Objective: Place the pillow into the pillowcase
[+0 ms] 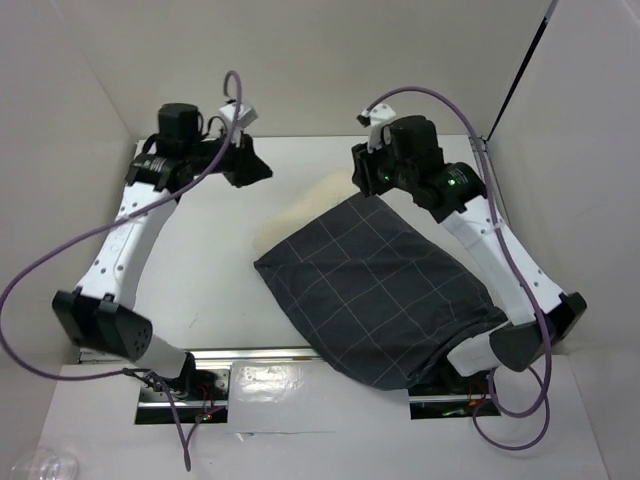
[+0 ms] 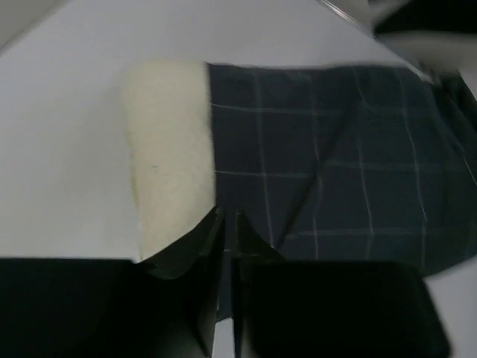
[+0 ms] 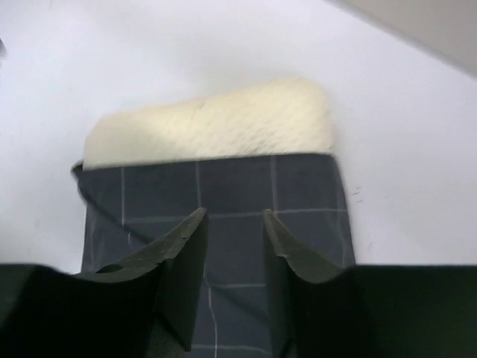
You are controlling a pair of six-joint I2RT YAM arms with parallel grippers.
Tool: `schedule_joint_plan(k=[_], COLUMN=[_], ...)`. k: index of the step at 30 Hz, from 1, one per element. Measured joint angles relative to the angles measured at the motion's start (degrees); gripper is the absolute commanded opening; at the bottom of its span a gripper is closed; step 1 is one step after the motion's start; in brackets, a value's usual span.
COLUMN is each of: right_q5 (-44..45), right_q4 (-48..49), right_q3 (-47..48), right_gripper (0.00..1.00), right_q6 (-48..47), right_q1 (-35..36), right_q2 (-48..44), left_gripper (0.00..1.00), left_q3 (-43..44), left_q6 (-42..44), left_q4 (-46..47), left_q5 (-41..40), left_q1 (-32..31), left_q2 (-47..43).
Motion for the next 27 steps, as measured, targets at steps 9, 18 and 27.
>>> schedule_joint_plan(k=[9,18,27], right_q5=[8.8,-7.7,-31.5], right_q4=[1.3,-10.7,-19.4], right_q3=[4.6,4.7,2.9], right_gripper=[0.08,0.00,0.00], right_q6=[5.2,7.9,2.7], right_q1=[-9.6,-19.8,-15.8], right_q2=[4.2,12.8,15.7], left_gripper=[0.00,0.00,0.00], left_q3=[27.4,36.7,33.1], left_q6=[12.7,15.6,13.9], left_q4=[-29.3,-35.9,-26.7], left_q5=[16.3,14.8,10.6], left_q1=[-8.0,-12.7,-12.9], left_q2=[34.8,45.7,46.1])
